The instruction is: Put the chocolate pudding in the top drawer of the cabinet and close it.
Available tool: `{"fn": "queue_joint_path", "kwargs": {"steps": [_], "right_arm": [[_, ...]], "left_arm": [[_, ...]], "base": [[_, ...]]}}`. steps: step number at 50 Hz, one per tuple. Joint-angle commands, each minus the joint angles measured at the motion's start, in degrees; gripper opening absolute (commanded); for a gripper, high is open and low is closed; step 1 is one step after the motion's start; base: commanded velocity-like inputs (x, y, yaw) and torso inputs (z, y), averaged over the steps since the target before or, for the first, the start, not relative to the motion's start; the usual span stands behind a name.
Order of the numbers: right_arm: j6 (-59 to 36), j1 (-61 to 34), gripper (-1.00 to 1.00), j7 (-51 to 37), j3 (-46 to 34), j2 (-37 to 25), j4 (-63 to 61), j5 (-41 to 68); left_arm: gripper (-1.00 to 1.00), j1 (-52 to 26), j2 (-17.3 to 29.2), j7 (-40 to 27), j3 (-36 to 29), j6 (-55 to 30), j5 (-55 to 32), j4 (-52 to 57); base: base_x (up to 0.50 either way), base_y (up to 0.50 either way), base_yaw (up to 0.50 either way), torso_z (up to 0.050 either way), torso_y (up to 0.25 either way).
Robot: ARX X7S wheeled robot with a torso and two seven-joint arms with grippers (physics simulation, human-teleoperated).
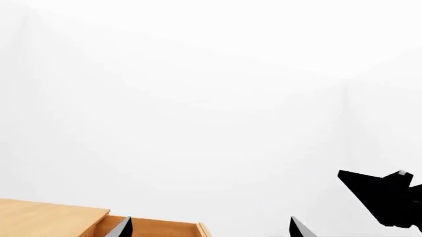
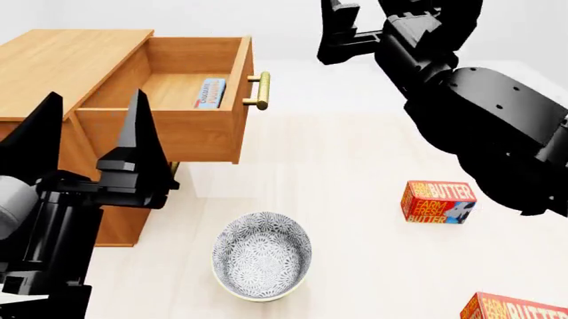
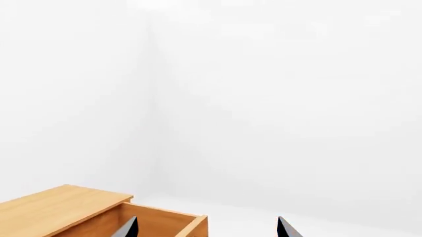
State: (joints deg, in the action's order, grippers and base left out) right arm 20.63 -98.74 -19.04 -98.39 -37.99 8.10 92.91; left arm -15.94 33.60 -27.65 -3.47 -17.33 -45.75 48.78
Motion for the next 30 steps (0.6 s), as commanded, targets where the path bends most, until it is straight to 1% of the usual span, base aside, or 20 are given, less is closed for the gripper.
{"fn": "queue_joint_path", "kwargs": {"steps": [1,13,30], "right_arm": [[6.5,4.3,1.0,-7.6,-0.2,-5.2,-9.6,-5.8],[11.6,9.1,1.0,-15.5,-1.3,-10.5,-17.8,-14.0],[15.4,14.6,1.0,-27.5,-2.3,-14.7,-24.0,-27.4]], "left_arm": [[1.0,0.0,0.2,-0.3,-0.3,-0.1,-0.4,0.6],[1.0,-0.4,-0.2,-0.2,-1.4,-0.2,-0.2,0.3],[1.0,-2.1,-1.6,0.8,-3.8,-0.1,1.1,-1.7]], "base": [[0.0,0.0,0.0,0.0,0.0],[0.0,0.0,0.0,0.0,0.0],[0.0,0.0,0.0,0.0,0.0]]}}
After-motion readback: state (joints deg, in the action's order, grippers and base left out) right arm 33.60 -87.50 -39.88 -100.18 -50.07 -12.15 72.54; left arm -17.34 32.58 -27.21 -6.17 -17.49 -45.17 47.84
